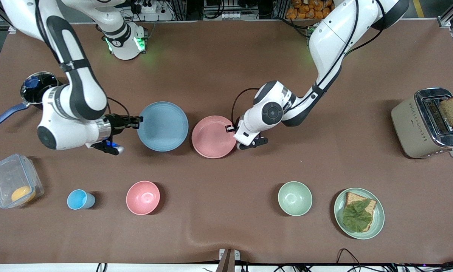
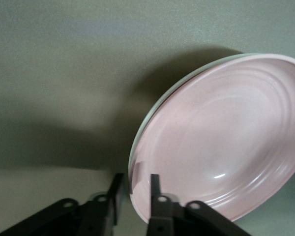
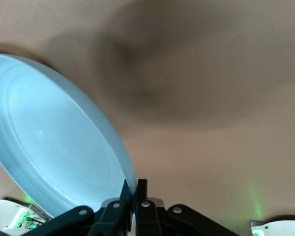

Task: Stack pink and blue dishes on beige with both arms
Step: 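Carry the blue plate onto the pink plate with the right gripper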

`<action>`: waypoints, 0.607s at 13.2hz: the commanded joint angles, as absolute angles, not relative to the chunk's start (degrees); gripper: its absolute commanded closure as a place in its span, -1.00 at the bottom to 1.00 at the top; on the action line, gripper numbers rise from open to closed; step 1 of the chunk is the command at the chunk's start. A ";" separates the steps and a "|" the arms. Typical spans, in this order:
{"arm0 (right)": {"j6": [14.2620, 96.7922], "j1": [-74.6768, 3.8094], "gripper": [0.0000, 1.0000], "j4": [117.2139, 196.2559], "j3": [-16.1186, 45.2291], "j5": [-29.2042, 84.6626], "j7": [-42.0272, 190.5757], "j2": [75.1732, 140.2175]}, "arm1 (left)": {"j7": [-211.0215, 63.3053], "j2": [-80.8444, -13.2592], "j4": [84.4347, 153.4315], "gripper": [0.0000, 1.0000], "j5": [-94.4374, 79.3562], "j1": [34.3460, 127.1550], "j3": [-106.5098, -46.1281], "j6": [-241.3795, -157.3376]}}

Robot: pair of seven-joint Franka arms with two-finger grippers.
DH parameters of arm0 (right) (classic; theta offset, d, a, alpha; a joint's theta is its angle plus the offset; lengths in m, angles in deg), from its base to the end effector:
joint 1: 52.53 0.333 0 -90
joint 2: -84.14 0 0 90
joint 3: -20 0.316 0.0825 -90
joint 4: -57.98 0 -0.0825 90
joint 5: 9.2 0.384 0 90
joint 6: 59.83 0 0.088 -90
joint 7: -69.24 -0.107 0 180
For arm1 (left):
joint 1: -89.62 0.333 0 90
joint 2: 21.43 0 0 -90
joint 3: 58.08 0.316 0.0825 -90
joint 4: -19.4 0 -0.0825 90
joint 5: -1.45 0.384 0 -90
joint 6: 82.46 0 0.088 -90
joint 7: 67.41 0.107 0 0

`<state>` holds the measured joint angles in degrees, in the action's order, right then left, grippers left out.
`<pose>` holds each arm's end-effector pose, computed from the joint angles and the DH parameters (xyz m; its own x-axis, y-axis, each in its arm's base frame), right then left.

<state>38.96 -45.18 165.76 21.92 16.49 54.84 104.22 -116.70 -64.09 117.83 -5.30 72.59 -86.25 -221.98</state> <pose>0.5566 0.1306 0.3024 0.8065 -0.1554 -0.5704 -0.3309 -0.9182 -0.2176 0.5005 -0.4553 0.2023 0.9273 0.2278 -0.2971 0.3074 -0.9162 0.2571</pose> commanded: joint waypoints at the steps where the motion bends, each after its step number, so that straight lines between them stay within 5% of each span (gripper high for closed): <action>1: 40.80 -43.31 1.00 168.10 21.50 18.21 51.94 101.72 | -117.42 -63.27 116.60 -1.00 -5.49 71.96 -85.85 -222.29; 3: 44.39 -39.80 1.00 168.28 21.50 19.53 47.56 101.98 | -117.24 -58.29 116.87 -1.00 -5.41 72.57 -85.07 -220.37; 8: 53.01 -34.61 1.00 169.60 21.50 25.50 45.61 103.82 | -114.61 -40.36 116.69 -1.00 2.68 80.47 -82.78 -200.63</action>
